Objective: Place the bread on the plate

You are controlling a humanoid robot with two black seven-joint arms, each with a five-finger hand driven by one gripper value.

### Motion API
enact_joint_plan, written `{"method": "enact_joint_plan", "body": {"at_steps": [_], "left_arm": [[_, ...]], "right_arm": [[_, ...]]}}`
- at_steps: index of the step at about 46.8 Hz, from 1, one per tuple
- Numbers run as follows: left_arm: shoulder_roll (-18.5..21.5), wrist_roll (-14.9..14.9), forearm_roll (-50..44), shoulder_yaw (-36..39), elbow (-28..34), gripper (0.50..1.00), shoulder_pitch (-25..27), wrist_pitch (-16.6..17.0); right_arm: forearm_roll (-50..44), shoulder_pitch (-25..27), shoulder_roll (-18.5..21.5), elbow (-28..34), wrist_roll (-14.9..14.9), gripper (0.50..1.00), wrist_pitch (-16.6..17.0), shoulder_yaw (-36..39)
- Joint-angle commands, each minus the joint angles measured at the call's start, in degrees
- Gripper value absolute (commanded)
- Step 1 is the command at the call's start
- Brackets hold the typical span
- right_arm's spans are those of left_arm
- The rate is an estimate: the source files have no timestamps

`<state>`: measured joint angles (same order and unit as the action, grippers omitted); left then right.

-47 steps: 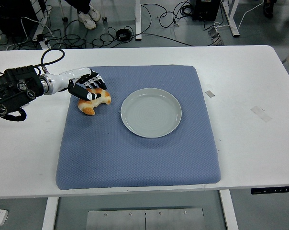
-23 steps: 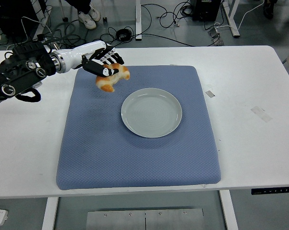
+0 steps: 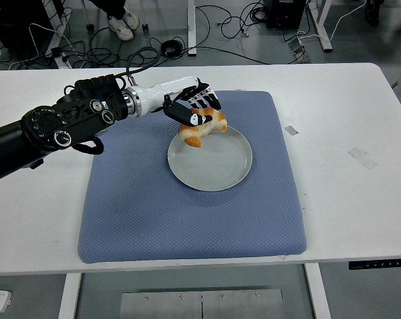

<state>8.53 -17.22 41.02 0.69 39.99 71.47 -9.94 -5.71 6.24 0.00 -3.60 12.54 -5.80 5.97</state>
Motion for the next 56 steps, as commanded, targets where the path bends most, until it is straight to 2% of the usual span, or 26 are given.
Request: {"method": "enact_joint_plan", "body": {"at_steps": [1,18,25,56], "left_arm": [[-0.1,0.0,0.0,0.0,0.0,0.583,-0.2,-0.1],[-0.1,0.0,0.6,0.2,0.0,0.595,-1.9,-0.2],[-0.1,0.0,0.6,0.2,0.0,0.614,-2.5,-0.2],[0.3,0.0,-0.1,-0.1,-0.1,0.798,-3.3,0.1]], "right_arm": [[0.0,0.0,0.0,0.0,-0.1,1.0,0.0,0.0],[0.0,0.0,0.0,0.0,0.0,1.0,0.0,0.0],[0.0,0.0,0.0,0.0,-0.1,1.0,0.0,0.0],[0.0,0.0,0.0,0.0,0.0,1.0,0.0,0.0]]}}
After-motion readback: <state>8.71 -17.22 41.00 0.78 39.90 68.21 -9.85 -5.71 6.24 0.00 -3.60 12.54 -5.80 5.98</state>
